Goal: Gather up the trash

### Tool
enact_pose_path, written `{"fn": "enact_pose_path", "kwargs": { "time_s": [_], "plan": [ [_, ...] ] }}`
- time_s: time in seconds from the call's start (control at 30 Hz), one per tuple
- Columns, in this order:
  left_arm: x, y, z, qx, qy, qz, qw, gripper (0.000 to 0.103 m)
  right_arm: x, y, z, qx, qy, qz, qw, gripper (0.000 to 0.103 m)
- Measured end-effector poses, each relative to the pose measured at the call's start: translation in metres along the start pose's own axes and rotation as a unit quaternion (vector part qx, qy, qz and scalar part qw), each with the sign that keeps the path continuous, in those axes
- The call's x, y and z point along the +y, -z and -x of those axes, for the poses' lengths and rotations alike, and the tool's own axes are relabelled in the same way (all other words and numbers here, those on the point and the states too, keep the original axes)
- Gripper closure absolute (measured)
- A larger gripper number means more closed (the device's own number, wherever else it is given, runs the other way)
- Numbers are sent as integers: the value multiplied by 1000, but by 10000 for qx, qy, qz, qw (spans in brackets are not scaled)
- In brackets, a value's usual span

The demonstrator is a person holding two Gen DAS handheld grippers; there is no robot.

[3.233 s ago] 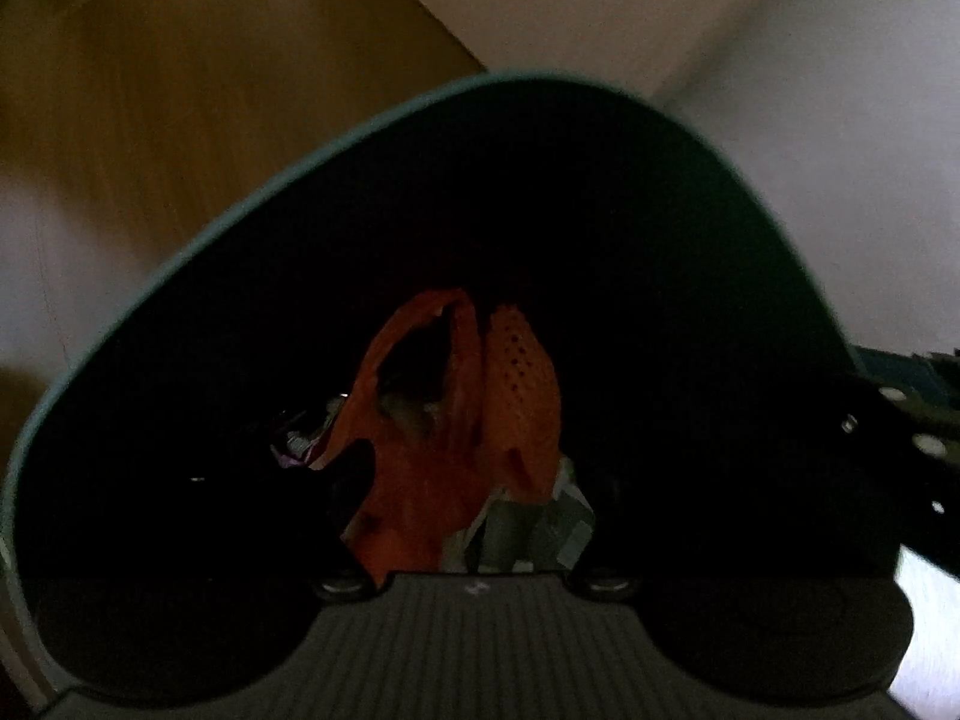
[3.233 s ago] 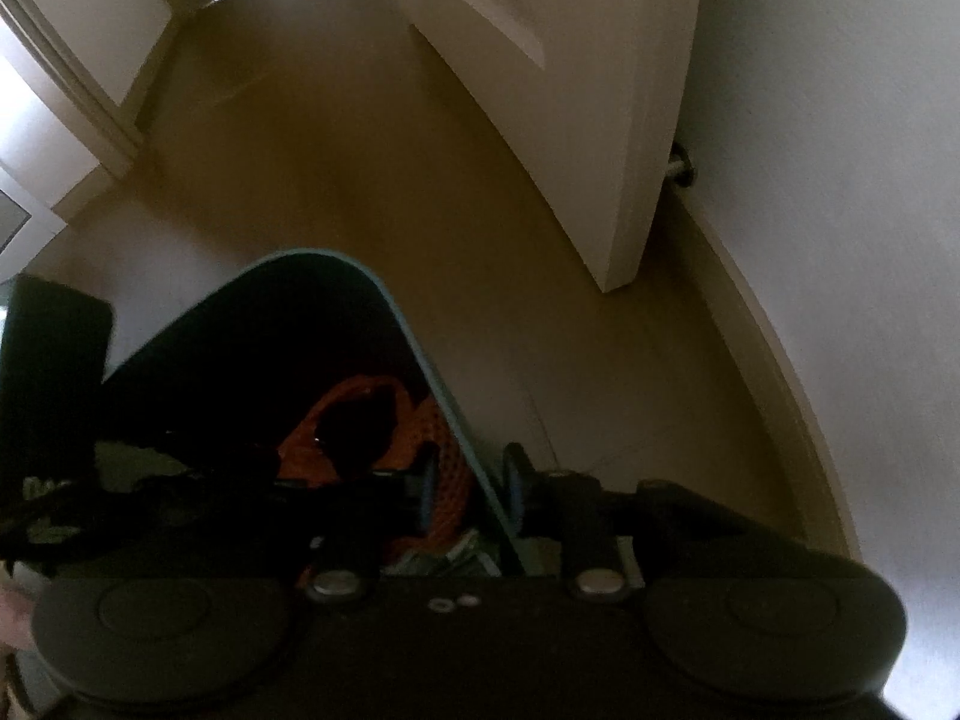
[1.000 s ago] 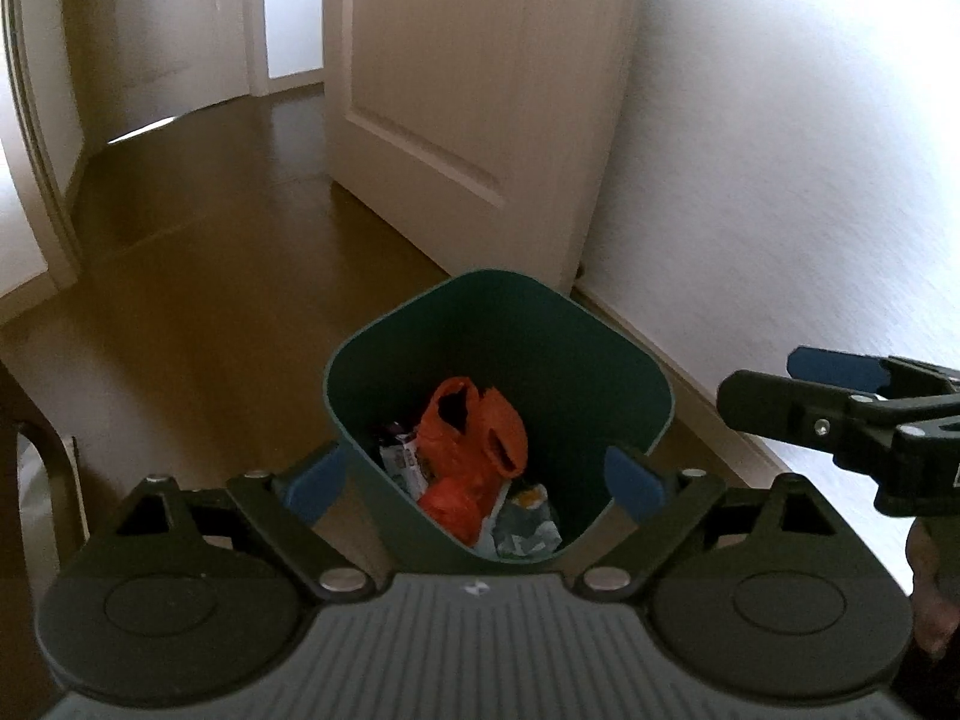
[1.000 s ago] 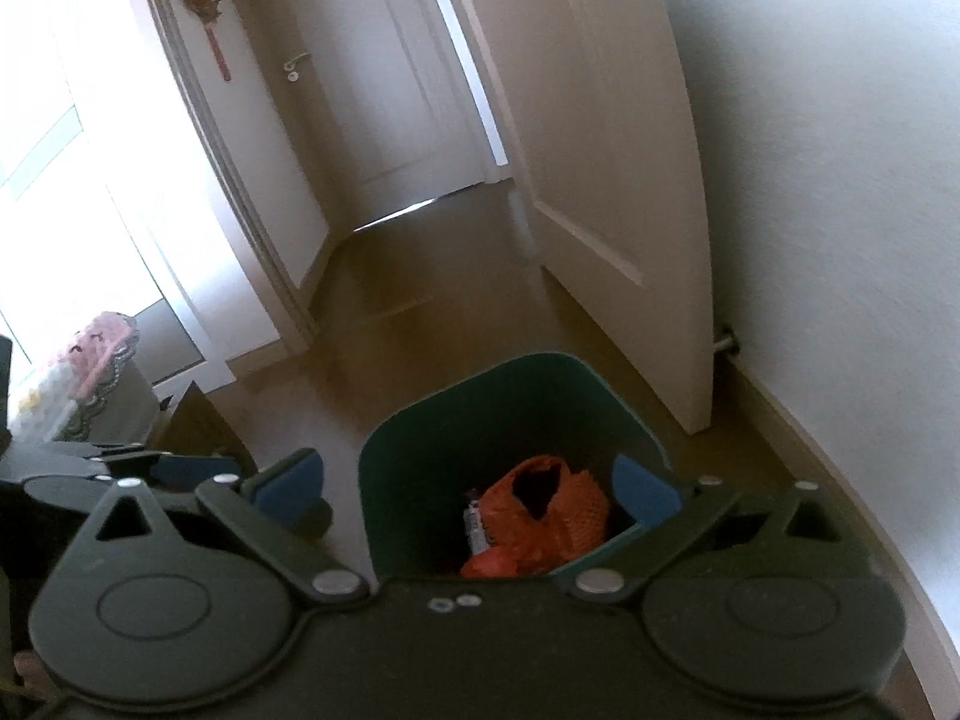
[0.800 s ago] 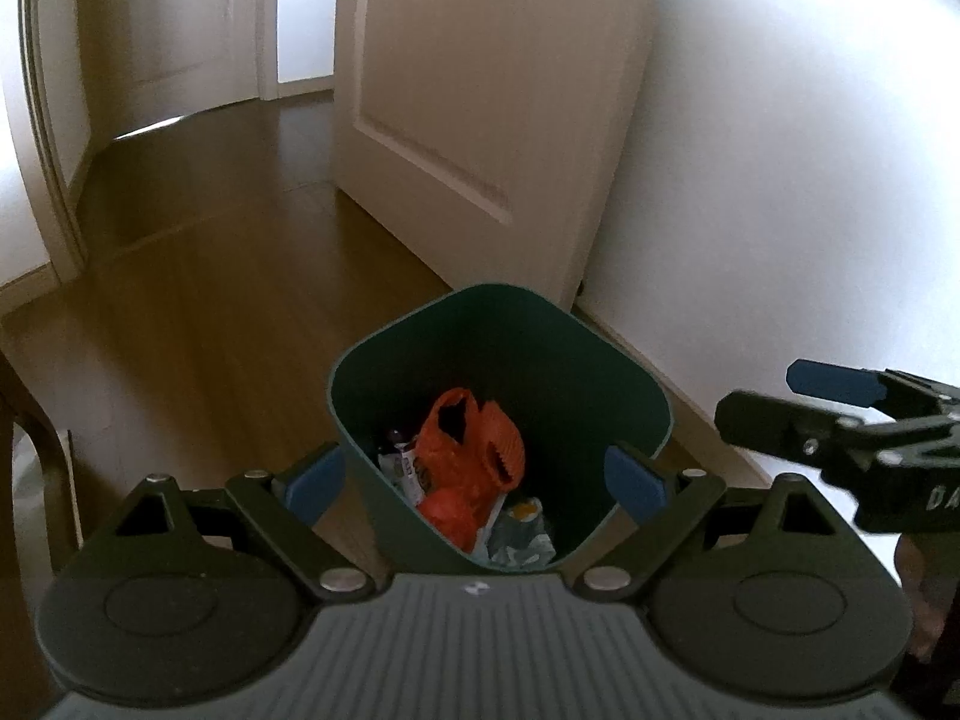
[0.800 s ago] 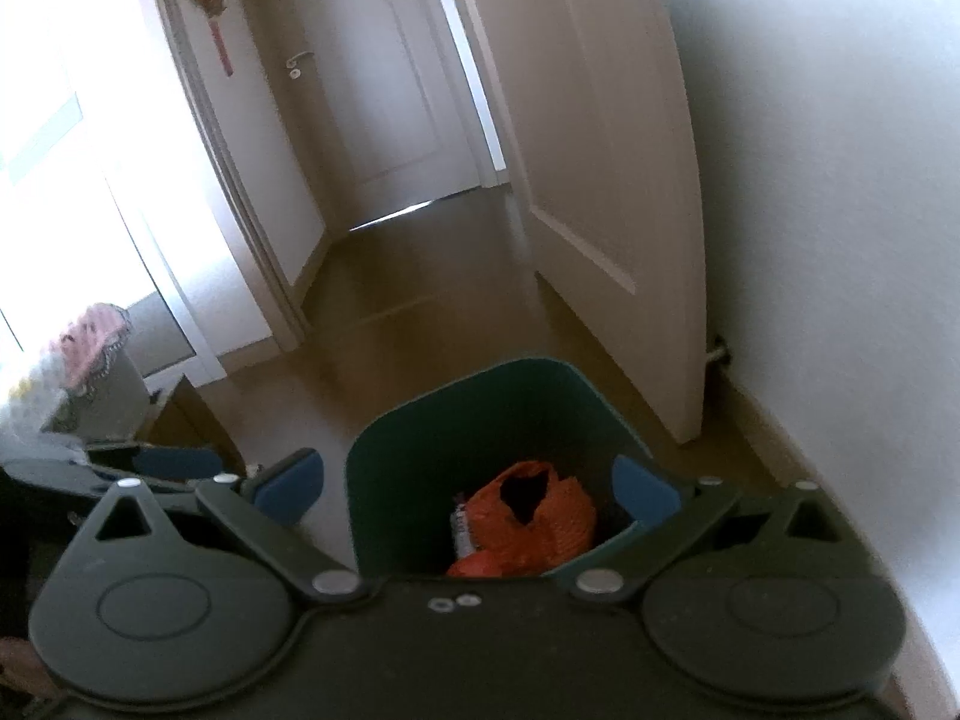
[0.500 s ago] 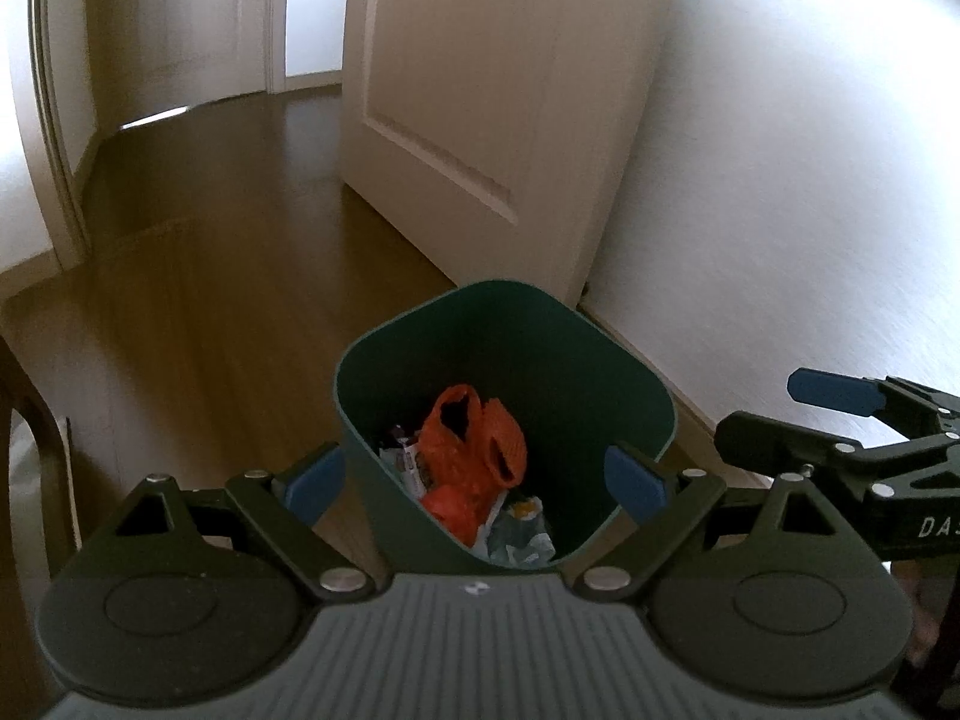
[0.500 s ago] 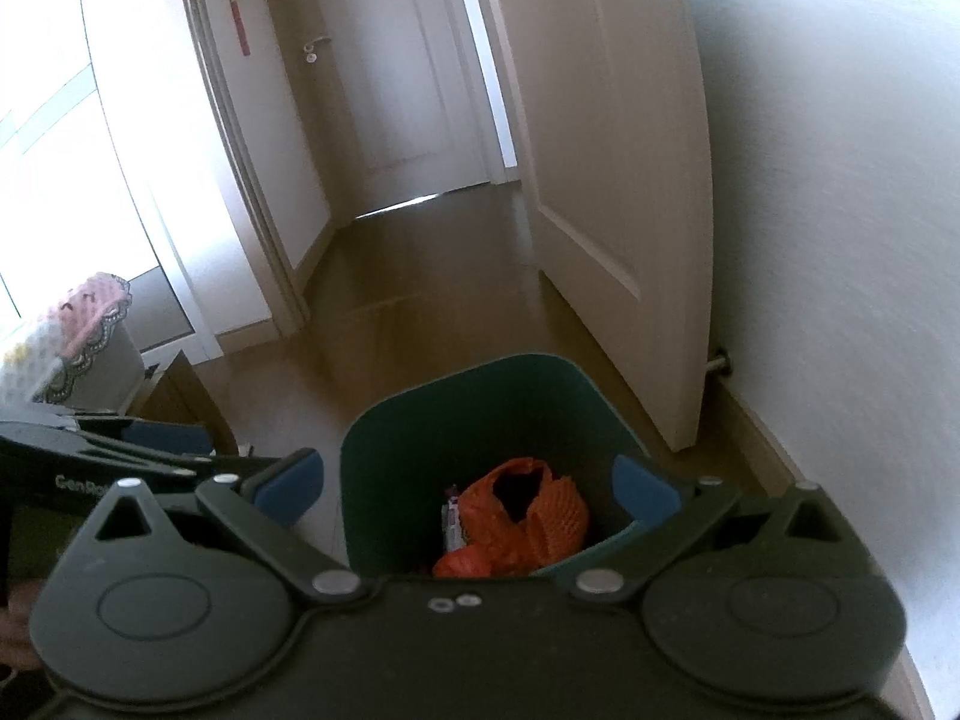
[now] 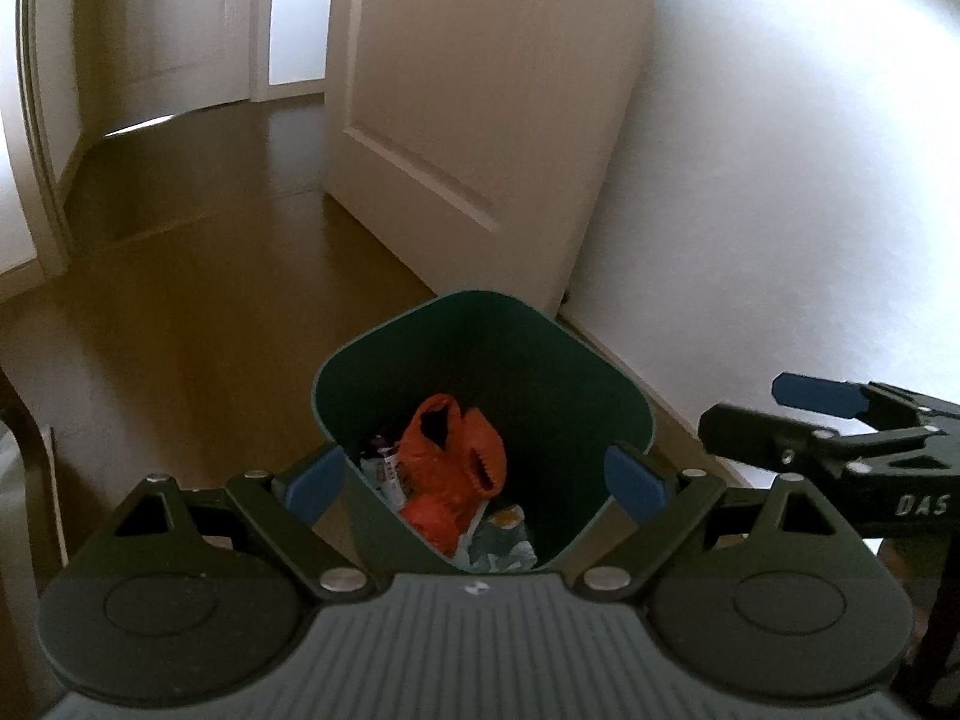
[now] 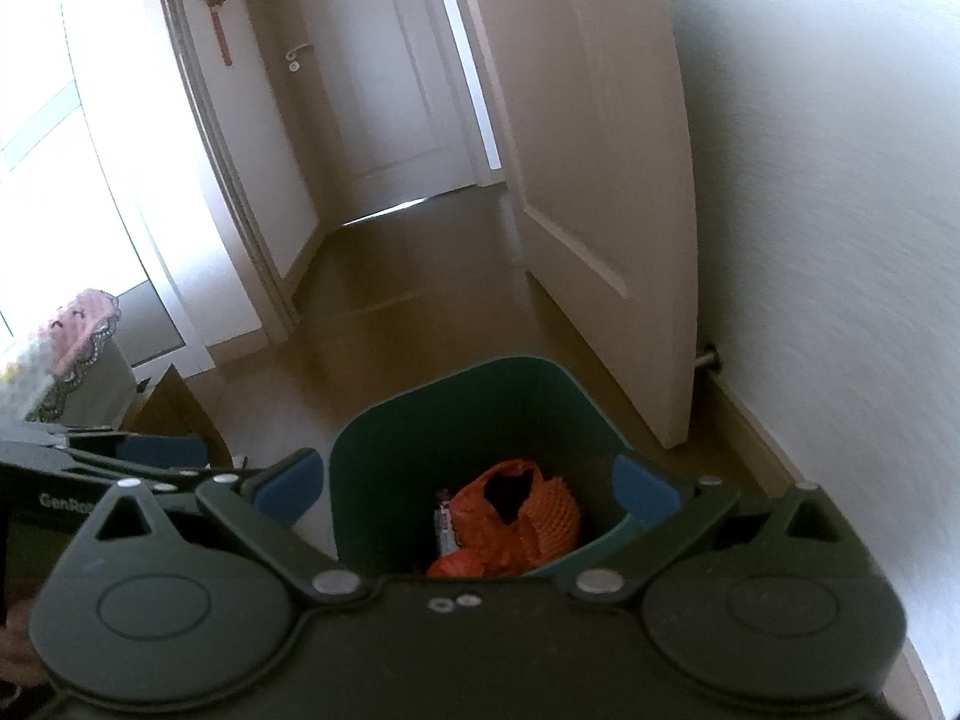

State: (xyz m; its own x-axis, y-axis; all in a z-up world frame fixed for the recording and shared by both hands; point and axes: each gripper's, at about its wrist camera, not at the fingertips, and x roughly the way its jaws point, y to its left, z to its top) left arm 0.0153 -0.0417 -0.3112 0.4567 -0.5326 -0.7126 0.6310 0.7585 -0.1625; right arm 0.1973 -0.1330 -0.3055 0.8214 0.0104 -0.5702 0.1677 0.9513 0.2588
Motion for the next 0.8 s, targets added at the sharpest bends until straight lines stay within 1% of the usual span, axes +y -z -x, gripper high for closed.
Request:
{"fn": "enact_pose_path", "kwargs": {
  "time_s": [0.23,0.4,0.5,0.8],
  "plan": [
    [0,2,2,49,137,-37,9999,9,0,3,4,-3,131,41,9999,0],
    [0,3,-1,166,196,-18,9997,9,1,4,3,154,115,16,9998,0],
    [0,3,-3,253,239,20,9994,9,3,4,4,175,104,77,9998,0],
    [2,11,-7,484,157,59,9987,9,3,7,8,332,76,92,9994,0]
  ]
}}
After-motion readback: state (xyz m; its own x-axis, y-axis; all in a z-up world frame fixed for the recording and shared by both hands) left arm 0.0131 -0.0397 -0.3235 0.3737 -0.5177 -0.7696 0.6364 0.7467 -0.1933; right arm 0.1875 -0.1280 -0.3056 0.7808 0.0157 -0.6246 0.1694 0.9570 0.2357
